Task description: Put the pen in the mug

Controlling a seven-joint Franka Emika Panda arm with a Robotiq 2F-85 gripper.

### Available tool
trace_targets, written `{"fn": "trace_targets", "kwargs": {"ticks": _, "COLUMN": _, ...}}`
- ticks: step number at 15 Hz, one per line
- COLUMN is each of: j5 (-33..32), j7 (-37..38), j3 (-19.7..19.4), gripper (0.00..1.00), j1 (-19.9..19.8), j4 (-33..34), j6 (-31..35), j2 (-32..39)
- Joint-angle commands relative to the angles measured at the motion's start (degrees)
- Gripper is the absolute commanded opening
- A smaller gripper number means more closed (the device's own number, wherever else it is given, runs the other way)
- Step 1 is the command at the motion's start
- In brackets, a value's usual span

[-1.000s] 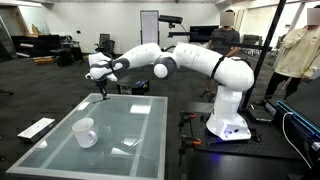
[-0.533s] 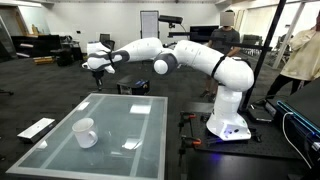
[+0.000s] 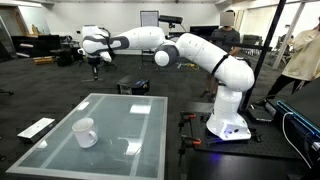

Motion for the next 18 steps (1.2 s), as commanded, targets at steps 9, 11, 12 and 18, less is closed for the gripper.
{"fn": "trace_targets", "kwargs": {"ticks": 9, "j5": -0.2, "j7": 1.7, "j3": -0.2, "gripper": 0.03, "j1": 0.6, "j4": -1.8, "j6": -1.7, "j2": -2.3}}
{"fn": "trace_targets", "kwargs": {"ticks": 11, "j5": -0.3, "j7": 2.6, "j3": -0.3, "gripper": 0.03, "j1": 1.1, "j4": -2.8, "j6": -0.4, "j2": -2.4}}
{"fn": "trace_targets", "kwargs": {"ticks": 12, "j5": -0.3, "j7": 2.8, "j3": -0.3, "gripper": 0.03, "j1": 1.3, "j4": -3.3, "j6": 0.2, "j2": -2.4}}
{"fn": "trace_targets", "kwargs": {"ticks": 18, "j5": -0.6, "j7": 5.0, "j3": -0.6, "gripper": 0.03, "j1": 3.9, "j4": -9.8, "j6": 6.9, "j2": -4.1}}
